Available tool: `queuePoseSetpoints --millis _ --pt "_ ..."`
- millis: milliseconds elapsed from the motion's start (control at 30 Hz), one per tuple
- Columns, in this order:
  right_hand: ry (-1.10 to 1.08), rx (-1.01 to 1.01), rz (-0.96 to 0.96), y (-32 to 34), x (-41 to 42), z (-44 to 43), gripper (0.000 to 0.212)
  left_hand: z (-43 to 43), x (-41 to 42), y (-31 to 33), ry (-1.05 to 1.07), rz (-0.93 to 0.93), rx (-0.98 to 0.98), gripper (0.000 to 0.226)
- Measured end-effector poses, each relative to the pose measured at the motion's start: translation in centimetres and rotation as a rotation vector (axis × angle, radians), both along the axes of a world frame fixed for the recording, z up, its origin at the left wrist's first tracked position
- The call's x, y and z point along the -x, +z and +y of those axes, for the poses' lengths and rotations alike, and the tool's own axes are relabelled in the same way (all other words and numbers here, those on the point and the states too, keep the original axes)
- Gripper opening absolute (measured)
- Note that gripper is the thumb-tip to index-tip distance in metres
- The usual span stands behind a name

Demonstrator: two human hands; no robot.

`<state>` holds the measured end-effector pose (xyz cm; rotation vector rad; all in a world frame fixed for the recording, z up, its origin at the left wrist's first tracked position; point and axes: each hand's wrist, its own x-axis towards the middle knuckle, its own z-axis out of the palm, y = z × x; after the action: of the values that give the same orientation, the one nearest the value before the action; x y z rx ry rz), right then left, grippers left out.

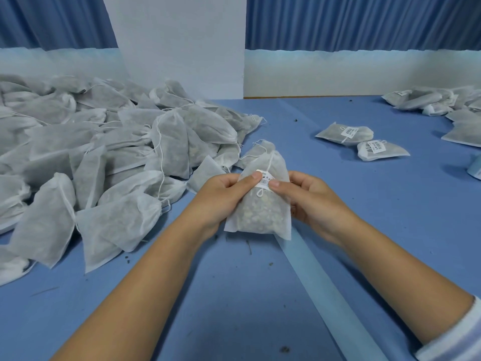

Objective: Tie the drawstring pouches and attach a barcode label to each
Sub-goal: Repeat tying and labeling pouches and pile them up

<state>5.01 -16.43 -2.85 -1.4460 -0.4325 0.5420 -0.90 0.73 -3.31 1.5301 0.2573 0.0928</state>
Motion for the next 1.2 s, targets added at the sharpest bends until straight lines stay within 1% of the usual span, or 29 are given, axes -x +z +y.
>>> queuePoseSetpoints --millis 33,67,167,233,300,367,400,433,500,533,567,633,700,733,767,800,833,900,967,1033,1100,1167,1200 --pt "0.006 -0.005 -0.004 0.0 0.1 0.1 0.045 0.0 0.0 0.0 0.008 -0.003 -0.018 0.045" --pt "0.005 -0.015 -0.007 0.0 0.2 0.2 0.044 -0.1 0.0 0.0 0.013 -0.004 -0.025 0.046" --pt "-0.029 -0.040 -0.031 0.0 0.4 0.4 0.035 -0.2 -0.1 -0.1 0.054 -0.014 -0.011 0.037" --pt "-0.021 -0.012 -0.105 -0.2 0.3 0.2 0.040 -0.2 -0.3 -0.2 0.139 -0.031 0.025 0.033" --pt "0.037 0.017 -0.212 -0.2 0.4 0.1 0.044 0.0 -0.4 -0.2 0.213 -0.045 0.074 0.028" --pt "0.076 0.001 -0.289 -0.3 0.5 0.2 0.029 0.1 -0.4 0.0 0.259 -0.053 0.126 0.024" --pt "0.075 0.005 -0.318 -0.3 0.5 0.2 0.020 0.2 -0.4 0.0 0.282 -0.053 0.115 0.026" --pt "0.065 0.017 -0.335 -0.3 0.5 0.2 0.016 0.3 -0.4 0.0 0.306 -0.048 0.069 0.031" --pt "0.042 0.033 -0.311 -0.3 0.2 0.1 0.015 0.5 -0.4 0.1 0.347 -0.045 -0.016 0.044" --pt "0.030 0.039 -0.284 -0.2 0.1 0.1 0.015 0.7 -0.5 0.1 0.369 -0.047 -0.013 0.047" --pt "0.013 0.041 -0.260 -0.2 -0.1 0.0 0.014 1.0 -0.5 0.1 0.391 -0.050 0.020 0.044" --pt "-0.067 -0.001 -0.217 -0.3 -0.4 -0.1 0.013 1.7 -0.5 0.2 0.442 -0.060 0.064 0.027" --pt "-0.207 -0.148 -0.171 0.0 -0.8 -0.1 0.020 2.4 -0.5 0.3 0.480 -0.060 0.051 0.012" --pt "-0.261 -0.250 -0.145 0.1 -1.0 -0.2 0.029 2.7 -0.4 0.3 0.490 -0.060 0.048 0.007" --pt "-0.288 -0.338 -0.117 0.3 -1.3 -0.4 0.040 3.0 -0.3 0.4 0.495 -0.059 0.043 0.005" --pt "-0.298 -0.380 -0.097 0.4 -1.4 -0.6 0.050 3.1 -0.3 0.4 0.497 -0.060 0.028 0.007" --pt "-0.303 -0.365 -0.095 0.4 -1.4 -0.7 0.056 3.3 -0.2 0.3 0.498 -0.057 -0.002 0.010" --pt "-0.289 -0.238 -0.134 0.1 -1.3 -0.6 0.057 3.5 -0.1 0.2 0.486 -0.037 -0.143 0.016" --pt "-0.237 -0.105 -0.193 -0.4 -0.9 -0.2 0.048 3.7 0.1 0.0 0.419 -0.046 -0.337 0.025" --pt "-0.196 0.018 -0.309 -0.6 -0.4 0.0 0.039 3.8 0.4 0.0 0.267 -0.100 -0.569 0.031" --pt "-0.176 0.152 -0.479 -0.8 0.0 0.2 0.030 3.9 0.6 -0.2 0.109 -0.157 -0.853 0.035" --pt "-0.155 0.237 -0.584 -1.0 0.2 0.4 0.027 3.9 0.5 -0.4 0.003 -0.144 -1.111 0.048" --pt "-0.141 0.252 -0.599 -1.2 0.3 0.5 0.028 3.9 0.5 -0.5 -0.040 -0.120 -1.176 0.052"
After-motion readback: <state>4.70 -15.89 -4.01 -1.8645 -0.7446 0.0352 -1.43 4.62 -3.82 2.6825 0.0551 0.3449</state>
